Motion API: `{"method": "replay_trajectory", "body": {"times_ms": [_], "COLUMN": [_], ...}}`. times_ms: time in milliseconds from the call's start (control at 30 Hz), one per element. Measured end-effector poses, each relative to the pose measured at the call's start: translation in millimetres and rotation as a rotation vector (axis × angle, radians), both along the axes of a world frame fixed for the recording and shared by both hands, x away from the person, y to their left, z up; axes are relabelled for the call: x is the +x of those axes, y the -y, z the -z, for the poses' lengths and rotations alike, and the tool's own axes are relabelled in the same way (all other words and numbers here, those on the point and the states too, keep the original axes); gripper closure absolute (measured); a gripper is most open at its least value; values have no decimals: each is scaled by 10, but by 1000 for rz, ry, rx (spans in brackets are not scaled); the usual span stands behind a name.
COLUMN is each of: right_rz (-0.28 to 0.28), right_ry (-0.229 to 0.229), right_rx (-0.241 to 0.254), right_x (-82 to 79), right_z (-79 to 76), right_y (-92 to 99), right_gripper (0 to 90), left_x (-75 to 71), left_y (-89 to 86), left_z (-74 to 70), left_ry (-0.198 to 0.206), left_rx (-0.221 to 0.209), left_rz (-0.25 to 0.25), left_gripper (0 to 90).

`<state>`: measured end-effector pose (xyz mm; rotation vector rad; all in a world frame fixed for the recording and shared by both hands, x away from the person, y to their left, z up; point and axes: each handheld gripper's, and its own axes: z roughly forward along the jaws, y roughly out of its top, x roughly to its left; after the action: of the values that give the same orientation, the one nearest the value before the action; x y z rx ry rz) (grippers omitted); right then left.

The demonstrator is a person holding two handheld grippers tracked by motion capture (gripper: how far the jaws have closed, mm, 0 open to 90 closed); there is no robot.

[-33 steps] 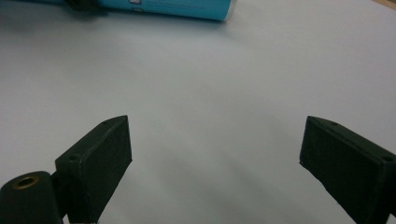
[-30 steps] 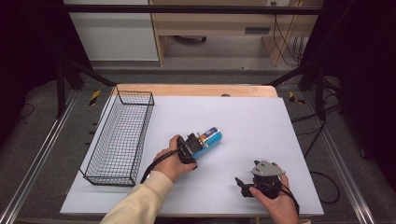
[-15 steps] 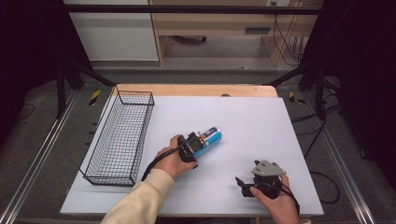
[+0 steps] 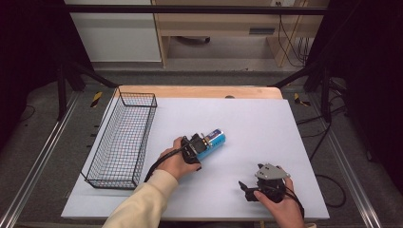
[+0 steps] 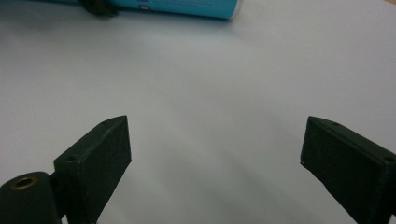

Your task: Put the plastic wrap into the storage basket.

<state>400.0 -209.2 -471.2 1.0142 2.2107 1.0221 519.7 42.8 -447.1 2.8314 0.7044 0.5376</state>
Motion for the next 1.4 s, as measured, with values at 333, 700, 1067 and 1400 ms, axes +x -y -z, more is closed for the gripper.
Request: {"method": "replay_trajectory", "body": {"times_ms": [333, 700, 1067, 1400], "right_rz": [4, 5, -3, -11], "right_ry": [3, 3, 1, 1], "right_rx": [9, 10, 5, -5], "right_x": [-2, -3, 3, 13], "right_z": [-4, -3, 5, 11], "right_y": [6, 7, 0, -9], "right_gripper": [88, 89, 89, 89], "left_x": [0, -16, -83, -168], "left_y": [4, -3, -4, -96], "left_z": [-5, -9, -76, -267], "left_ry": [-6, 0, 1, 32], "left_rx": [-12, -20, -24, -71], "left_rz": [-32, -42, -41, -37], "left_gripper": [305, 312, 315, 316]}}
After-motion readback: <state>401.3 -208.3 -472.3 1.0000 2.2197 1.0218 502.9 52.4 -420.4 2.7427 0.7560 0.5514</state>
